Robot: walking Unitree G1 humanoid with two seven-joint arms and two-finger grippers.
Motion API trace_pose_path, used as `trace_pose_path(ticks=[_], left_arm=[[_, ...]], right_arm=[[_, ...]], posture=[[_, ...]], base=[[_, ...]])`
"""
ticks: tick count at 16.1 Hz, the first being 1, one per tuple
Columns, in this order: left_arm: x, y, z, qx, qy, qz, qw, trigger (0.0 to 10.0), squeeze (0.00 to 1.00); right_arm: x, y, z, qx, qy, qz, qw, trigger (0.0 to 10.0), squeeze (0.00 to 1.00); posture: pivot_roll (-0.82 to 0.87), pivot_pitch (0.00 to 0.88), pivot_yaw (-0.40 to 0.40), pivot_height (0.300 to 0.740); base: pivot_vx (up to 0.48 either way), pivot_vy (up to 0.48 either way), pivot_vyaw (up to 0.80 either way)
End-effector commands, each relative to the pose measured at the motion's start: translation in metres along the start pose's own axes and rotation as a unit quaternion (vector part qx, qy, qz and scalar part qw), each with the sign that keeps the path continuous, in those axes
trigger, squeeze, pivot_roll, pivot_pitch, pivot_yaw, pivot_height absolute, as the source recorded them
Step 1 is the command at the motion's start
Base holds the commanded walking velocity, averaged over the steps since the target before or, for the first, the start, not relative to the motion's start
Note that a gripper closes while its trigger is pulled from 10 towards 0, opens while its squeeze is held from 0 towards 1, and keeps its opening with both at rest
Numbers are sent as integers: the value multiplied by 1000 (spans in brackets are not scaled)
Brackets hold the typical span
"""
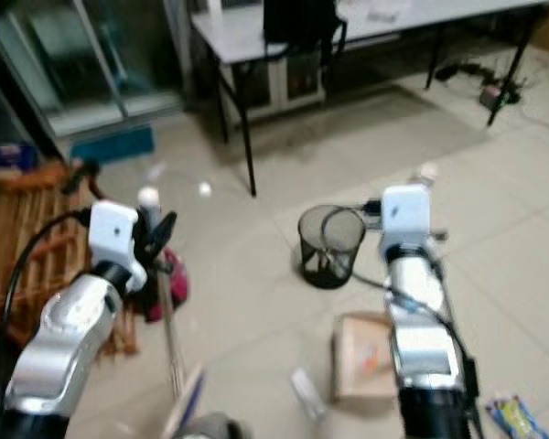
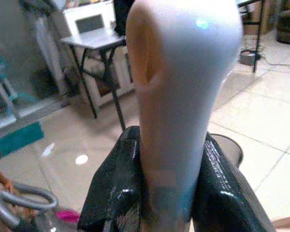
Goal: Sweep floor
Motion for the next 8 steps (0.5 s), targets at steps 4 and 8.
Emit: trace_pose_path(ticks=[4, 8], left_arm=[[7, 21, -5, 16, 13, 36, 999, 10000, 0], [9, 21, -3, 18, 10, 37, 999, 10000, 0]], right_arm=[[-4, 3, -12, 18, 19, -6, 1000, 10000, 0], [-8, -4, -24, 49, 36, -26, 998, 10000, 0]], posture=[[-13, 15, 98, 740], [-12, 24, 99, 740]], base=[[0, 0, 0], [253, 0, -134]])
Point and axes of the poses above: a point about 5 cm out from each wrist's last joint towards the gripper, its own x axis pointing out of the wrist towards the gripper, its own y axis along the axis of the wrist's last joint, z = x × y, the point moved 6 cm from there along x, pointing out of the wrist towards the gripper, and after that the axes turned 7 degrees about -x, right-handed, at the moved point
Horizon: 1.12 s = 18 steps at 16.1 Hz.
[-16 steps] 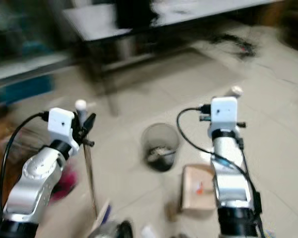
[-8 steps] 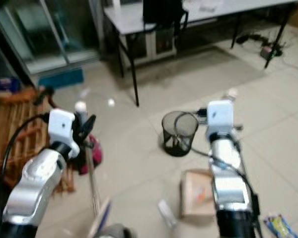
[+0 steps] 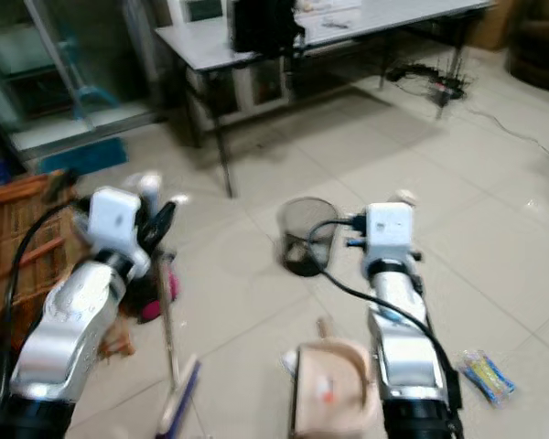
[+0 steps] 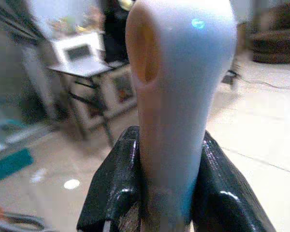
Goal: Sweep floor
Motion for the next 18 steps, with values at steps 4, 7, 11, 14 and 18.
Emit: trace_pose_path(ticks=[4, 7, 11, 14, 18], left_arm=[[4, 6, -1, 12, 3, 9, 1000, 10000, 0], [4, 6, -2, 13, 8, 11, 1000, 10000, 0], [3, 5, -4, 11, 15, 10, 1000, 10000, 0], [2, 3, -2, 9, 12, 7, 1000, 10000, 0], [3, -1, 4, 1, -1, 1, 1000, 10000, 0]], right_arm=[[3, 7, -3, 15, 1, 8, 1000, 10000, 0], [8, 8, -7, 18, 8, 10, 1000, 10000, 0], [6, 7, -13, 21, 14, 7, 1000, 10000, 0], [3, 1, -12, 26, 10, -3, 1000, 10000, 0], [0, -5, -11, 11, 9, -8, 1000, 10000, 0]], posture=[[-12, 32, 98, 740], [-11, 39, 91, 740], [-11, 54, 86, 740], [-11, 71, 90, 740], [-12, 93, 96, 740]], base=[[382, 0, -414], [382, 0, 0], [381, 0, 0], [382, 0, -267], [276, 0, -400]])
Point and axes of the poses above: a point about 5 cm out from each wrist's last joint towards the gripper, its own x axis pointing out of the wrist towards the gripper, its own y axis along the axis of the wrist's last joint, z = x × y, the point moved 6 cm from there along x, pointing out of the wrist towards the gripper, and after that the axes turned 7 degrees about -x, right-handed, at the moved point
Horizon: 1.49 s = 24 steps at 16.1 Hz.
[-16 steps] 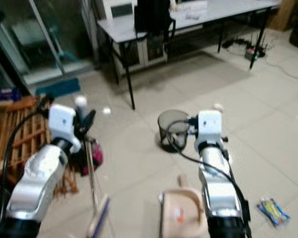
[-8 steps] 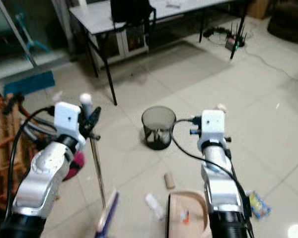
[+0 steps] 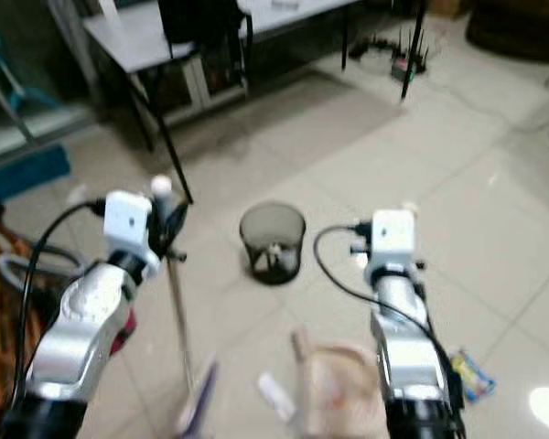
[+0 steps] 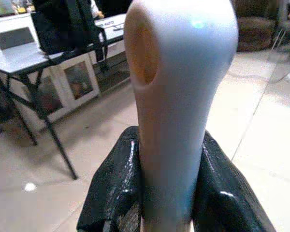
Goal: Sweep floor
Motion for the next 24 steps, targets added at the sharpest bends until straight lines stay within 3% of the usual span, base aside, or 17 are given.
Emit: trace_pose_path(ticks=[1, 3, 7, 13, 16, 18, 19, 21, 23, 24], left_arm=[[-2, 1, -11, 18, 15, -1, 1000, 10000, 0], [2, 1, -19, 7, 45, 3, 999, 10000, 0], [4, -1, -29, 33, 75, 36, 996, 10000, 0], [11, -10, -25, 43, 78, 57, 994, 10000, 0], [21, -11, -13, 53, 56, 79, 994, 10000, 0], [27, -16, 4, 53, 34, 82, 995, 10000, 0], [32, -17, 16, 41, 22, 81, 996, 10000, 0], [36, -20, 34, 16, 8, 81, 997, 10000, 0], [37, -21, 42, 5, 4, 83, 997, 10000, 0], [36, -20, 39, 4, 9, 89, 996, 10000, 0]], right_arm=[[-1, 11, -14, 13, 19, 20, 1000, 10000, 0], [-3, 8, -13, 11, 16, 30, 999, 10000, 0], [2, 8, -15, -23, 19, 70, 997, 10000, 0], [12, 17, -25, -46, 32, 111, 992, 10000, 0], [9, 10, -58, -54, 73, 114, 989, 10000, 0], [1, 6, -87, -54, 108, 113, 986, 10000, 0], [-5, 5, -107, -50, 132, 107, 984, 10000, 0], [-14, 7, -130, -45, 162, 108, 980, 10000, 0], [-17, 13, -133, -35, 159, 118, 980, 10000, 0], [-11, 21, -114, 4, 117, 122, 986, 10000, 0]], posture=[[-12, 106, 98, 740], [-10, 137, 103, 740], [-6, 203, 115, 740], [10, 273, 118, 740], [17, 298, 121, 740], [14, 304, 125, 740], [13, 306, 126, 740], [9, 306, 130, 740], [4, 307, 129, 740], [4, 309, 129, 740]], base=[[0, 0, 0], [0, 0, 0], [0, 0, 0], [0, 0, 0], [0, 0, 0], [0, 0, 0], [0, 0, 0], [0, 0, 0], [0, 0, 0], [0, 0, 0]])
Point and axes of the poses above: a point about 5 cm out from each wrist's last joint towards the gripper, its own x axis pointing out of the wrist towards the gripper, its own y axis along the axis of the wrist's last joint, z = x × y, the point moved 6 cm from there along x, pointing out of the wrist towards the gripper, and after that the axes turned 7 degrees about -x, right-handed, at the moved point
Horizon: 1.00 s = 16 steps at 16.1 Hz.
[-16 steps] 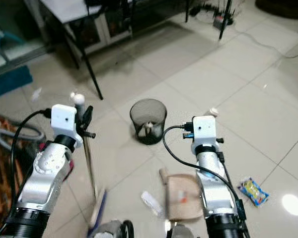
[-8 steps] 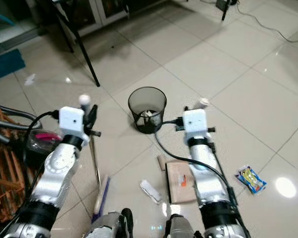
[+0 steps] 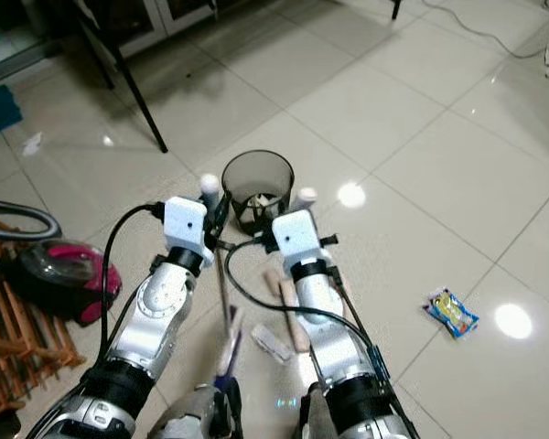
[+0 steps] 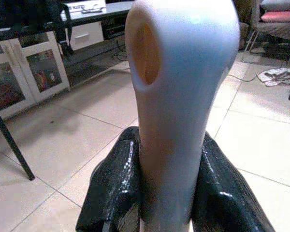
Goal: Sweep floor
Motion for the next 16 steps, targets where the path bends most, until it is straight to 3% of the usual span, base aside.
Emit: trace_pose_path(ticks=[1, 6, 9, 13, 16], left_arm=[[-4, -4, -14, 6, 20, -4, 1000, 10000, 0], [-8, 1, -40, 29, 35, 4, 999, 10000, 0], [-9, 0, -44, 32, 39, 3, 999, 10000, 0], [-9, 0, -51, 40, 47, 2, 998, 10000, 0], [-9, -1, -54, 43, 49, 0, 998, 10000, 0]], right_arm=[[-8, -21, 3, 44, -17, -46, 998, 10000, 0], [-3, -12, 59, 35, -53, -30, 998, 10000, 0], [-7, -11, 63, 37, -37, -34, 998, 10000, 0], [-16, 2, 92, 12, -41, -21, 999, 10000, 0], [-16, 16, 106, 18, -51, -12, 998, 10000, 0]], posture=[[4, 309, 130, 740], [0, 295, 131, 740], [-5, 288, 130, 740], [-11, 269, 130, 740], [-18, 263, 132, 740]], base=[[0, 0, 0], [0, 0, 0], [0, 0, 0], [0, 0, 0], [0, 0, 0]])
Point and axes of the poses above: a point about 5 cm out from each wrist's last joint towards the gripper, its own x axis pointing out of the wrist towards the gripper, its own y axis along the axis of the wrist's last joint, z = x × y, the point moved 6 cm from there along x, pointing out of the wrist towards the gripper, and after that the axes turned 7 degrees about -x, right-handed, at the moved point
